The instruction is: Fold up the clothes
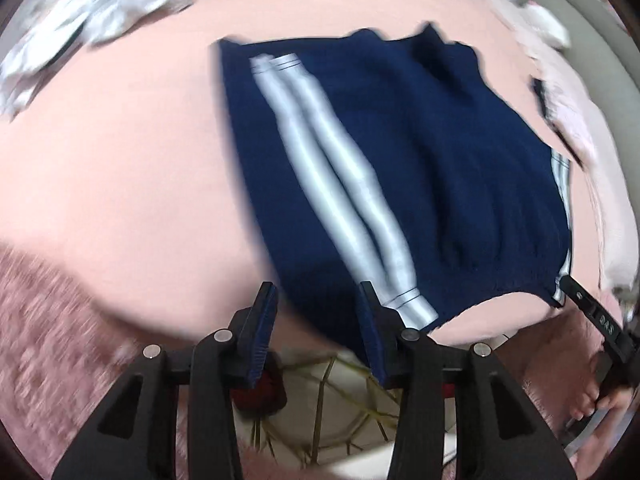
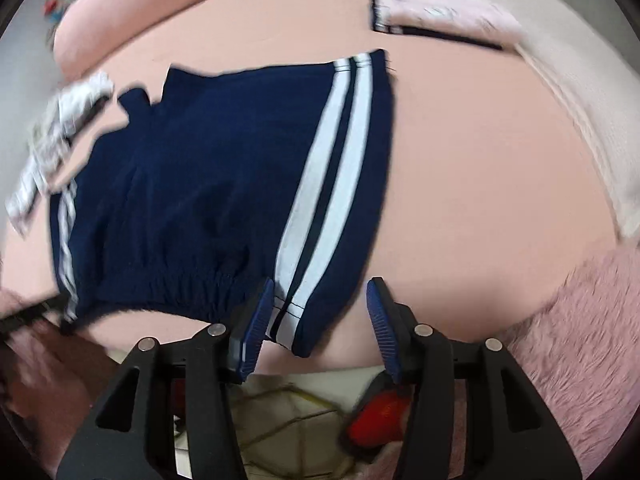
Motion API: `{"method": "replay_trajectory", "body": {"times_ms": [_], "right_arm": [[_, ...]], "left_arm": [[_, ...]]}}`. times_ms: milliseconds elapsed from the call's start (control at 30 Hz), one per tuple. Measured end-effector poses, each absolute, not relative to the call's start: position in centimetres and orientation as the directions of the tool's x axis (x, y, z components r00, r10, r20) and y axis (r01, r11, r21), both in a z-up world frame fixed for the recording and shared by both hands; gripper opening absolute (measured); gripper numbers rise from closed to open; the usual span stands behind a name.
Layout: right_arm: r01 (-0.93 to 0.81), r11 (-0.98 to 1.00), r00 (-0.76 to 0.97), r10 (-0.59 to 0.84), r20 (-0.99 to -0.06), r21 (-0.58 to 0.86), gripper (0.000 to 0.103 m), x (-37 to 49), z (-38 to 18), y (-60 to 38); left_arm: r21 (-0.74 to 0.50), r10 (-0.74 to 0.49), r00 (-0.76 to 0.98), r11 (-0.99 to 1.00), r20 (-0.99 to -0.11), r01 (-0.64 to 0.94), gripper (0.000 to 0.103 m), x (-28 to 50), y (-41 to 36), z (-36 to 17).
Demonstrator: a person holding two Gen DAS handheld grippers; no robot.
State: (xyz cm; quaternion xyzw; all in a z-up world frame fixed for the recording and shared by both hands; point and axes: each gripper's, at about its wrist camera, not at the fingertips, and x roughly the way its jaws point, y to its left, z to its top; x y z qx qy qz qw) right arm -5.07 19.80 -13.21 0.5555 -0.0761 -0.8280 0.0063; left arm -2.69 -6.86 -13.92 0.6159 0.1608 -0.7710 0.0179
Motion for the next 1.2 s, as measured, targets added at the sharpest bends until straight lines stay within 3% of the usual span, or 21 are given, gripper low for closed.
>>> {"method": "replay_trajectory", "body": {"times_ms": [100,267,367,433,500,567,667,833,933,1033,1067,1100,1133,1167,1200], "right_arm": [[-0.078,-0.986,-0.403,-0.102,-0.909,0.145,0.049,-5.1,-12.5,20.0],[0.203,-0.964,-0.423,-0.243,-0.873,0.170,0.049,-7.5,-9.6,12.7],[0.335,-0.919,-0.369,-0.329,-0.869,0.206,0.049,-7.4,-9.7,7.8],[0.372,-0.912,-0.329,-0.306,-0.894,0.175,0.048,-6.9,-11.0,5.5],[0.350,-0.927,-0.349,-0.264,-0.899,0.136,0.035,-6.9,-11.8,4.7],[0.361,-0.921,-0.385,-0.289,-0.876,0.145,0.035,-7.9,-10.8,4.7],[0.377,-0.920,-0.412,-0.271,-0.870,0.108,0.035,-9.9,-9.4,3.9],[0.342,-0.935,-0.427,-0.242,-0.872,0.092,0.035,-15.9,-8.5,2.9],[0.324,-0.941,-0.411,-0.231,-0.882,0.095,0.035,-19.1,-9.2,2.1],[0.414,-0.906,-0.393,-0.267,-0.880,0.090,0.035,-20.6,-10.2,-0.3],[0.437,-0.896,-0.391,-0.273,-0.879,0.083,0.035,-20.8,-10.5,-0.9],[0.426,-0.902,-0.397,-0.257,-0.881,0.071,0.035,-21.3,-11.1,-1.2],[0.403,-0.913,-0.399,-0.240,-0.885,0.066,0.035,-21.9,-11.7,-1.3],[0.373,-0.925,-0.398,-0.227,-0.889,0.069,0.035,-22.5,-12.1,-1.0],[0.342,-0.937,-0.401,-0.218,-0.890,0.076,0.035,-23.0,-12.3,-0.6]], "left_arm": [[-0.288,0.229,-0.294,-0.941,-0.928,0.177,0.043,-3.4,-6.8,-11.7],[-0.202,0.153,-0.291,-0.969,-0.944,0.146,0.043,-8.4,-5.6,-12.6],[-0.219,0.143,-0.282,-0.940,-0.949,0.260,0.043,-8.6,-7.2,-14.4],[-0.235,0.112,-0.324,-0.899,-0.940,0.370,0.043,-7.7,-9.2,-14.5],[-0.215,0.021,-0.363,-0.837,-0.932,0.503,0.045,-6.7,-12.0,-13.9],[-0.211,-0.022,-0.394,-0.815,-0.919,0.539,0.045,-6.8,-13.9,-13.3],[-0.342,0.100,-0.445,-0.793,-0.890,0.504,0.045,-8.4,-16.0,-12.9],[-0.500,0.311,-0.493,-0.807,-0.813,0.314,0.046,-12.6,-15.6,-13.8],[-0.697,0.464,-0.588,-0.669,-0.663,0.259,0.045,-13.0,-15.3,-15.0],[-0.640,0.401,-0.553,-0.684,-0.730,0.350,0.045,-12.8,-15.3,-16.5],[-0.620,0.380,-0.540,-0.687,-0.751,0.380,0.042,-12.8,-15.3,-17.0],[-0.598,0.358,-0.525,-0.689,-0.772,0.409,0.027,-12.7,-15.4,-17.5],[-0.575,0.337,-0.510,-0.691,-0.792,0.437,0.019,-12.6,-15.4,-17.9],[-0.537,0.298,-0.491,-0.701,-0.819,0.470,0.002,-12.4,-15.9,-18.0],[-0.512,0.266,-0.483,-0.699,-0.834,0.499,0.003,-12.0,-16.5,-18.2]]}}
